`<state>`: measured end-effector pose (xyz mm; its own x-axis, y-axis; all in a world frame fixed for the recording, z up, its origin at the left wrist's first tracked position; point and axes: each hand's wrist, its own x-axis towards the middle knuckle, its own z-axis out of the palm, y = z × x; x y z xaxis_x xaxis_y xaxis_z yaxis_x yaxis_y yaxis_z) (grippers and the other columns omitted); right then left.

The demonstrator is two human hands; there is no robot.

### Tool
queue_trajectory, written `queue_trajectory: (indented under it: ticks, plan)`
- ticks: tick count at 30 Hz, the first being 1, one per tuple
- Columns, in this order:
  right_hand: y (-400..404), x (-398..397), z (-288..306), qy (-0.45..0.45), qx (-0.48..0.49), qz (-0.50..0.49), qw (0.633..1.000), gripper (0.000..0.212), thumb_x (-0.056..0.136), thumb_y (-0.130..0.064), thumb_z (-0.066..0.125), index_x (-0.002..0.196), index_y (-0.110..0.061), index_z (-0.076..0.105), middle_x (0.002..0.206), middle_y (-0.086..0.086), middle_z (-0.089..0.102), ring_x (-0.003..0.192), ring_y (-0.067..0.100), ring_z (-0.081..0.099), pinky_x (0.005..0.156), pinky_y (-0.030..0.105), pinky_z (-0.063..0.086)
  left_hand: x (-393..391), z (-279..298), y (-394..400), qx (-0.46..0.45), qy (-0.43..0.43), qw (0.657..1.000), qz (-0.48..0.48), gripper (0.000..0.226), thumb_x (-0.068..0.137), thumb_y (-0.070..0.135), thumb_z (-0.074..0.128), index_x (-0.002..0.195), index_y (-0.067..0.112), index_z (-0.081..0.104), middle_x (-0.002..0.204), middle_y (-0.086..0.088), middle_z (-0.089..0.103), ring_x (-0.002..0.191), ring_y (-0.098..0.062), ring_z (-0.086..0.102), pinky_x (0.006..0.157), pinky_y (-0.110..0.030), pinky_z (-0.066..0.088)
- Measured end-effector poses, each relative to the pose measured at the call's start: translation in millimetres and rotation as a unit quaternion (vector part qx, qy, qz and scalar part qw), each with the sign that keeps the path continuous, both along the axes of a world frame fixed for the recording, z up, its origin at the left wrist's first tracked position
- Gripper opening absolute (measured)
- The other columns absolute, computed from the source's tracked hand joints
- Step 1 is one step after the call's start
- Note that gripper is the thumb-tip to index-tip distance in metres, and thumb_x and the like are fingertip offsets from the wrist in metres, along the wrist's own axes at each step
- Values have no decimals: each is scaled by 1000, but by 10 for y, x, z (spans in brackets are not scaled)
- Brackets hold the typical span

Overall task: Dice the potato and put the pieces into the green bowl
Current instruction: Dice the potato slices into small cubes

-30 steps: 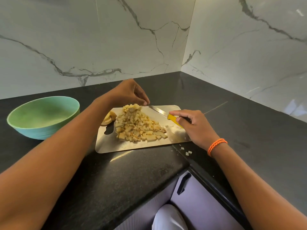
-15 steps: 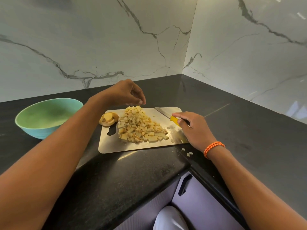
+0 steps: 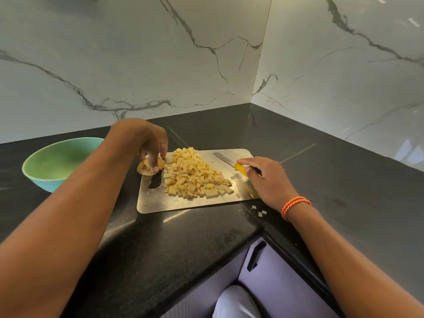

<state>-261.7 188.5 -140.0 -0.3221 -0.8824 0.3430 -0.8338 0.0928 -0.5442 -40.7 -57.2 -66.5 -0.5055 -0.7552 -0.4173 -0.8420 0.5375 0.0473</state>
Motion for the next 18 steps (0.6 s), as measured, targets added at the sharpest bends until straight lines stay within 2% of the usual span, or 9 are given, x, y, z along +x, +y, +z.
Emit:
queue_trajectory:
  ticks: [5,7,10,12,16,18]
  plan:
    - [-5,5,-1,-1,4,-2,1000,35,107,-13,47,133,-21,68,135,0,65,126,17,55,106,32,44,18,37,-3,-2,23,1000,-14,49,75,3,93,117,20,74,114,-11,72,104,-32,71,84,-39,64]
    - [-8,2,-4,0,3,-3,1000,35,106,-13,48,133,-21,68,135,-1,66,126,17,55,106,32,45,16,33,5,-24,37,999,-15,45,76,1,92,112,22,74,115,-9,69,107,-34,68,87,-41,63]
    - [-11,-6,-7,0,2,-2,1000,34,106,-13,48,132,-21,69,134,-1,66,125,17,56,106,33,45,-9,50,13,-79,66,994,-20,39,77,0,90,100,28,75,114,-6,67,100,-29,68,87,-44,64]
    - [-12,-15,-13,-2,0,-4,1000,34,106,-14,48,132,-21,69,135,-1,66,125,17,56,106,33,45,-30,89,27,-93,84,992,-25,35,77,-1,89,94,27,76,110,-7,69,95,-27,69,83,-41,65]
    - [-21,-26,-20,-1,0,-5,1000,34,107,-15,48,132,-22,69,134,-2,66,125,16,56,107,35,47,-53,206,84,-77,121,989,-26,23,81,-1,87,93,17,80,101,-9,73,87,-25,73,66,-30,61]
    - [-23,-24,-20,1,0,-4,1000,34,107,-15,48,132,-22,69,134,-2,66,124,17,57,106,38,48,-57,242,115,-52,144,988,-25,19,83,-1,85,93,14,81,97,-9,76,86,-25,76,64,-27,61]
